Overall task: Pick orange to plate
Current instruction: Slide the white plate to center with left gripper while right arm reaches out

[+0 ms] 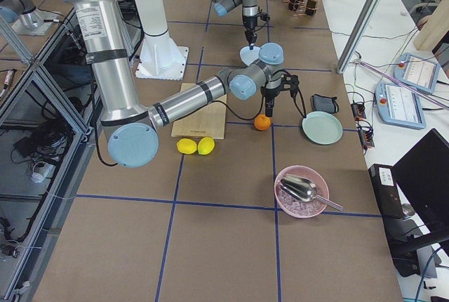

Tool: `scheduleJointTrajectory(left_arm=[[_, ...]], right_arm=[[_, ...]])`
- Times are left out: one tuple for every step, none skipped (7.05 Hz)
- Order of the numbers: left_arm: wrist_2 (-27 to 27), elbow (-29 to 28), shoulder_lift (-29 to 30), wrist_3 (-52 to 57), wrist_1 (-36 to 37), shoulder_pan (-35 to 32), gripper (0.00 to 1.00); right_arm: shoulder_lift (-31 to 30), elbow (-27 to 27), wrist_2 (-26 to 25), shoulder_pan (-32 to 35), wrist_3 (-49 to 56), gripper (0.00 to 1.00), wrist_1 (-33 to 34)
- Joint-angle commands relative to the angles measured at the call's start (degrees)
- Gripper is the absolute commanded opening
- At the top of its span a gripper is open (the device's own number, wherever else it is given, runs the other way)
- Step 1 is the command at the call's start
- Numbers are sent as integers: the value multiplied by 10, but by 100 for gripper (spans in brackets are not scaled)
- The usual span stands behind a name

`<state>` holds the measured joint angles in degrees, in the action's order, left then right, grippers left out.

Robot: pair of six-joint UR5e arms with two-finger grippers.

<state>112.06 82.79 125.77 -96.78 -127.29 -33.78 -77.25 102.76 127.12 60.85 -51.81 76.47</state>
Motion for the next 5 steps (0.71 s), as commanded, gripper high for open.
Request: scheduleJointTrajectory(left_arm=[[-25, -22, 9, -10, -20, 13, 3], [-23, -18, 5, -3, -20, 5, 65], [-20, -9, 1, -2, -19, -4, 72], [-21, 11, -9, -3, -16, -5, 100], [-18, 35, -19, -2, -10, -14, 100]], right_arm=[[2, 3, -4, -6, -8, 100, 0], [4, 3, -5, -6, -8, 100, 0], [5, 3, -5, -7, -10, 100, 0], [5, 3, -6, -12, -13, 100, 0], [4, 3, -27, -31, -26, 100, 0]])
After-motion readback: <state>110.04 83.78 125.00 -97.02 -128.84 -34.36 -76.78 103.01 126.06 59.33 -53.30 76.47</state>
